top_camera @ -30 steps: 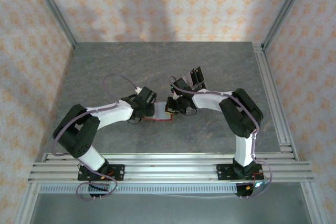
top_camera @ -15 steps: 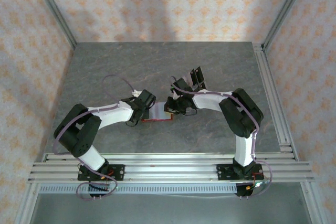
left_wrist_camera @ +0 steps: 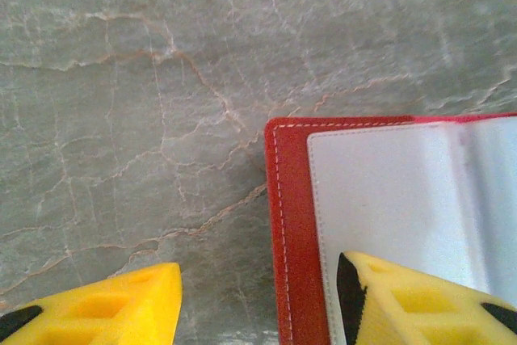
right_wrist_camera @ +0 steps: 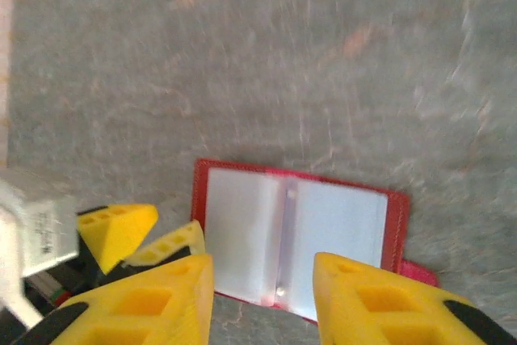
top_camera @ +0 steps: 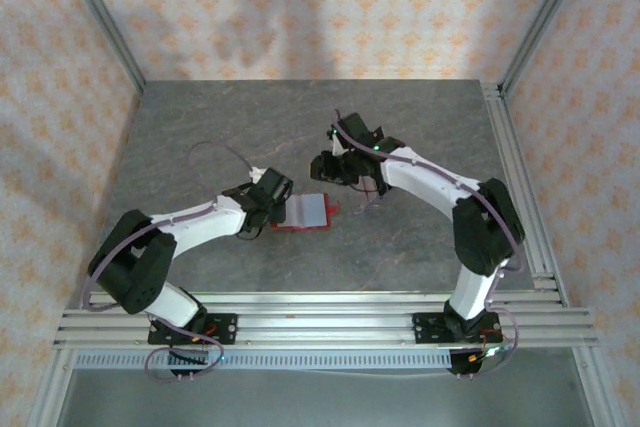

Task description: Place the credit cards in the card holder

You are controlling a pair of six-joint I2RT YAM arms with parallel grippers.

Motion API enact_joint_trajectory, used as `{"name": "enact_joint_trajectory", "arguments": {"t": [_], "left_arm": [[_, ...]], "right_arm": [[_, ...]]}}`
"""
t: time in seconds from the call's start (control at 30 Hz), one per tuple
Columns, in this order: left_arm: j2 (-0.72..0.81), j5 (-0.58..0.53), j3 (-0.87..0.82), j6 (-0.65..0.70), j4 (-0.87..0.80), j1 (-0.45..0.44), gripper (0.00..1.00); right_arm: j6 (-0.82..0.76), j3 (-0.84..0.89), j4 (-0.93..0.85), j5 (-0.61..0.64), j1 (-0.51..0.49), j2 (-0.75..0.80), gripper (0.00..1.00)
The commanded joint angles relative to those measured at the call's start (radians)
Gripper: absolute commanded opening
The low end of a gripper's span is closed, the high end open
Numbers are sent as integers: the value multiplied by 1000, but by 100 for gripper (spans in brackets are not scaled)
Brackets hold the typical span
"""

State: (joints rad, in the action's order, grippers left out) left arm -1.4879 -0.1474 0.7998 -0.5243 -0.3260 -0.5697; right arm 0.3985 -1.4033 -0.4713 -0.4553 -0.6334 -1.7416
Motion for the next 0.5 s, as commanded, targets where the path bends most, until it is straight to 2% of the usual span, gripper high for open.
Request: {"name": "enact_joint_trajectory", "arguments": {"t": [0.0,0.2,0.47], "left_arm": [[49,15,28,-2,-28,-3,56],[92,22,51,-4,-35,-2,60],[101,10,63,-4,-33,-3,62]], "right_arm": [[-120,-62,-202,195,5,20,40],[-215,-82,-333,399,4,-11,43],[-237,-68,-359,454,5,-104,42]]}}
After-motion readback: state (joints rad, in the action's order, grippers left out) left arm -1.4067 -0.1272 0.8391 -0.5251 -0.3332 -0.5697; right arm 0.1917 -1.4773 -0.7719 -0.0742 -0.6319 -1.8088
